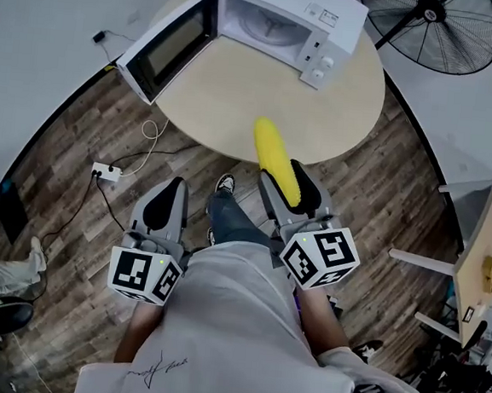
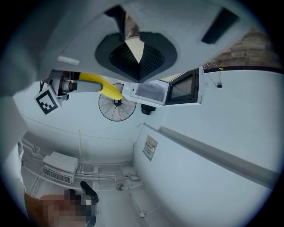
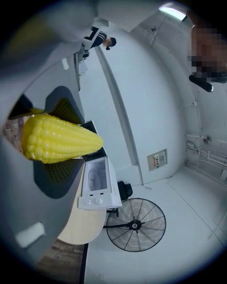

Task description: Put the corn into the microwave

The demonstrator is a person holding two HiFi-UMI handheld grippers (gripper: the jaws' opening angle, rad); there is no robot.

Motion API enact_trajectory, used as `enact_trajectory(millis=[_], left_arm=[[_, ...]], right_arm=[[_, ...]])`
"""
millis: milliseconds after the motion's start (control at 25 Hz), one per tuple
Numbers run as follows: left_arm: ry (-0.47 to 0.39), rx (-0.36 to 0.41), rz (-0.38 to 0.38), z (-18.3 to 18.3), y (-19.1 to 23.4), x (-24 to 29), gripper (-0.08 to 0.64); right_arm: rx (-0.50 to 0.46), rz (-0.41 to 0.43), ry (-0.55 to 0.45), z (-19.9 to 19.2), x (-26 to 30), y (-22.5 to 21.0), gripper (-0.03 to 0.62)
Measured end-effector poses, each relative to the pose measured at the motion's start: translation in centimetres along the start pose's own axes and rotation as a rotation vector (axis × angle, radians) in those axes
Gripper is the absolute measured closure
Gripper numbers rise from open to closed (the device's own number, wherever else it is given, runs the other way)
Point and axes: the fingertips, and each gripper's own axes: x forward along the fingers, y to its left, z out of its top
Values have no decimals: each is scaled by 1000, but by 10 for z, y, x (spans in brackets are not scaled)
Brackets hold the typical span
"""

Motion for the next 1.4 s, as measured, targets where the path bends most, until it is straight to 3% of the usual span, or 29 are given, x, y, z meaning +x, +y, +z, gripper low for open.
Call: enact_trajectory(millis=[760,1400], left_arm=[[53,38,-110,43,52,121,572],[95,78,-192,67,58,225,572]], right_arm=[[59,-49,-17,36,113,-52,336],[124,-105,-45,54,174,-125,336]])
